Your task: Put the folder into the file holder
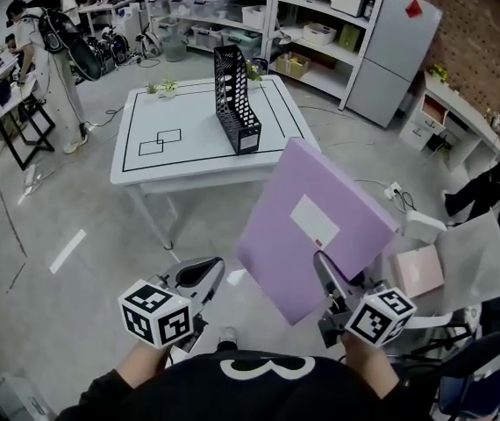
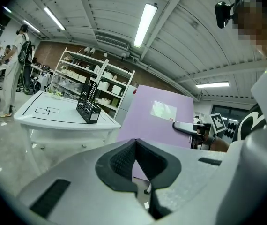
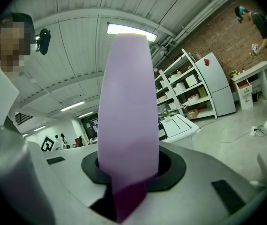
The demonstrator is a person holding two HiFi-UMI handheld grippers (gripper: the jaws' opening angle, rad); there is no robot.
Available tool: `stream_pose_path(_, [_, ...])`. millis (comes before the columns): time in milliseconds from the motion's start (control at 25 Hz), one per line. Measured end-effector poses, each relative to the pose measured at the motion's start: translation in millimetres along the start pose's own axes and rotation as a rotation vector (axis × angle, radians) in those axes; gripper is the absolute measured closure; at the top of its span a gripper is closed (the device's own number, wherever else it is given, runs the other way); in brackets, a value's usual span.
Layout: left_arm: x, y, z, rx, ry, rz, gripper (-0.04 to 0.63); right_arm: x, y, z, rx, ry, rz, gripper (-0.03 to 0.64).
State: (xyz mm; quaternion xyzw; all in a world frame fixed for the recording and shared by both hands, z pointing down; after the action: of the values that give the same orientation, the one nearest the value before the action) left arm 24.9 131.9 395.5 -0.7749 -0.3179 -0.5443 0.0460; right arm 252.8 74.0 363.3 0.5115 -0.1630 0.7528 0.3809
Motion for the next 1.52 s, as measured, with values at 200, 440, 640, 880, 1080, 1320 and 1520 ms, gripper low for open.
stream_pose_path(200, [-38,17,-60,0.003,0.021,0.006,0.589,-21,67,4,0.024,-0.045,0.015,0.477])
stream_pose_path(440, [-67,37,-116,-0.017,0.064,0.014,0.590,-46,125,11,0.037,-0.105,0.065,0.477])
stream_pose_path(640, [-82,49,-141,-0.026,0.065,0.028,0.591,-66,156,21,0.066,-0.132,0.092,0.479])
stream_pose_path(880, [-96,72,-177,-0.045,0.042,0.029,0.589,-102,202,38,0.064,-0.169,0.146,0.479])
stream_pose_path(1080, [-121,97,-214,-0.072,0.032,0.028,0.589,-136,251,57,0.064,-0.199,0.186,0.479])
stream_pose_path(1320, [-157,130,-260,-0.103,0.006,0.032,0.589,-171,320,75,0.064,-0.265,0.194,0.479])
stream_pose_path(1520, [-185,149,-296,-0.115,0.009,0.049,0.591,-191,371,84,0.060,-0.294,0.203,0.479])
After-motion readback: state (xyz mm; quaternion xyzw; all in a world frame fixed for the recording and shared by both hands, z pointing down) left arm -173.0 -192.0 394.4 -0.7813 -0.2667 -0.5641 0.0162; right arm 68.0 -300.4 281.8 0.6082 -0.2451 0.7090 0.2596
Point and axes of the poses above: the fingertips, and each gripper's own axes: y forward along the fingers, z to its right, x out of its underside, the point moved 4 cm from there along -y, backward along the fingers
